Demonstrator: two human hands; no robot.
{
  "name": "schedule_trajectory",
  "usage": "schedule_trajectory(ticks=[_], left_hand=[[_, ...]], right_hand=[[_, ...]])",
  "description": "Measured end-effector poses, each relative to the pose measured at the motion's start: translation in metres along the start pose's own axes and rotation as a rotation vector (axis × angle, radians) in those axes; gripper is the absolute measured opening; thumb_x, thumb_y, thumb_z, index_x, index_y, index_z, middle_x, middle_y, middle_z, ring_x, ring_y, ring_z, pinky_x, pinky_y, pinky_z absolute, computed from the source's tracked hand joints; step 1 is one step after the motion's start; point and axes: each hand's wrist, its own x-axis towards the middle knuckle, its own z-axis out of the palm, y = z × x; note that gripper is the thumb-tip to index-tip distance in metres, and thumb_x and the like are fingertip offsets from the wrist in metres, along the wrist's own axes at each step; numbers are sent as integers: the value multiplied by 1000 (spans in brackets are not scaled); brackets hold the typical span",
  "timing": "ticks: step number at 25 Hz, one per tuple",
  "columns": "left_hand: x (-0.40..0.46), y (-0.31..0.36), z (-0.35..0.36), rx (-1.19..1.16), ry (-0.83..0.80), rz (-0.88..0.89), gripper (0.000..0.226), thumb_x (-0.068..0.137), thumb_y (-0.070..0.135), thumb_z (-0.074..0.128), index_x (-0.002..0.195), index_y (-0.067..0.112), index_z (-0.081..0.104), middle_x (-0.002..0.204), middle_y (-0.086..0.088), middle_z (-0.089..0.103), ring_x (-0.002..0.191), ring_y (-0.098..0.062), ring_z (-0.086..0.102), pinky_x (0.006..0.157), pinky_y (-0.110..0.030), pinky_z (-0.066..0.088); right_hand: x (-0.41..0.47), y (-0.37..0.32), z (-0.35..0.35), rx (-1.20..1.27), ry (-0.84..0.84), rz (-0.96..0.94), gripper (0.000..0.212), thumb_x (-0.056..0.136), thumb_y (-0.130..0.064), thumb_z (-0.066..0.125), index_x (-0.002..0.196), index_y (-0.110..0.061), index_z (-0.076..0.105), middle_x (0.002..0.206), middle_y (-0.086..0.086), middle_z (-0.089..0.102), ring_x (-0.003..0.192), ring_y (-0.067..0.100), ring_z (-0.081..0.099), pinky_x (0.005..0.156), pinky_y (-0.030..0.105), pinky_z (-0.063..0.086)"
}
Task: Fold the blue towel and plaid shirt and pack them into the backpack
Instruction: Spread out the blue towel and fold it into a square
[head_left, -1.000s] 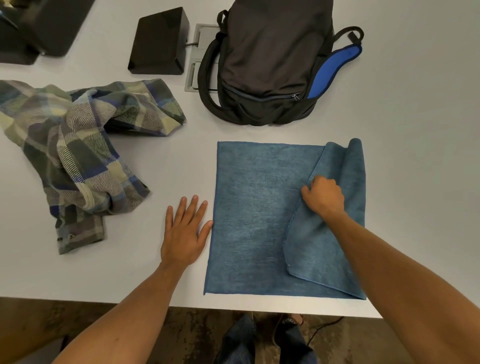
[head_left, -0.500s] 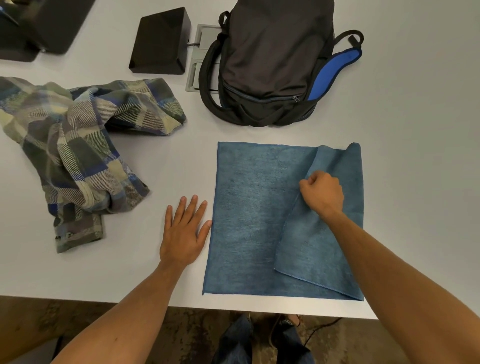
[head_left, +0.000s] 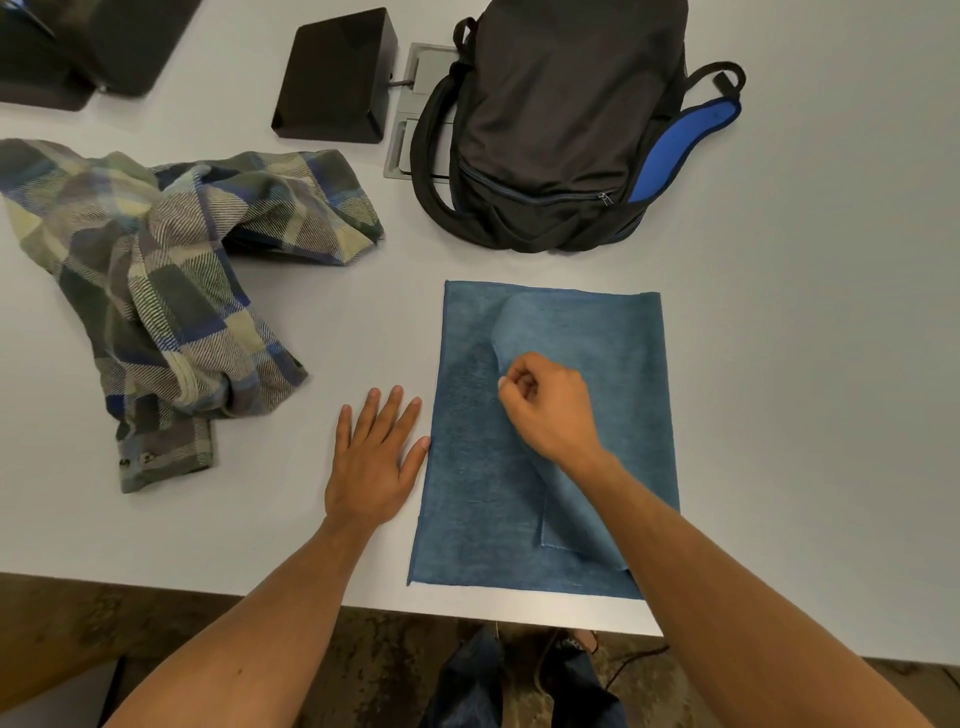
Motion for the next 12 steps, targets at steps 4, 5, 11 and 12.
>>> schedule_trajectory(ticks=[4, 5, 11, 12], left_hand=[[0, 0, 0, 1, 2, 2, 62, 100, 59, 10, 155, 30, 17, 163, 4, 9, 151, -18, 0, 121, -50, 3], [-1, 0, 0, 3, 3, 3, 62, 101, 59, 12, 155, 30, 17, 163, 4, 9, 151, -18, 0, 121, -50, 3], [0, -1, 1, 16, 0, 7, 61, 101, 59, 17, 155, 32, 13, 163, 6, 7, 151, -18, -1, 121, -50, 3], [0, -1, 1, 18, -6, 9, 62, 100, 60, 17, 155, 32, 11, 163, 6, 5, 151, -17, -3, 121, -50, 1]], right_hand=[[-7, 14, 11, -21, -27, -16, 12, 94, -27, 60, 93, -15, 63, 76, -6, 62, 67, 11, 56, 67, 36, 53], [-12, 20, 12, -55, -38, -11, 16, 95, -29, 59, 101, -15, 63, 84, -7, 61, 73, 10, 56, 71, 35, 52], [-63, 71, 3, -193, 70, -25, 31, 94, -34, 60, 115, -11, 63, 113, 4, 66, 106, 24, 59, 93, 39, 47], [-73, 80, -2, -227, 88, 4, 36, 95, -38, 56, 117, -11, 63, 117, 4, 65, 109, 23, 58, 95, 40, 46]])
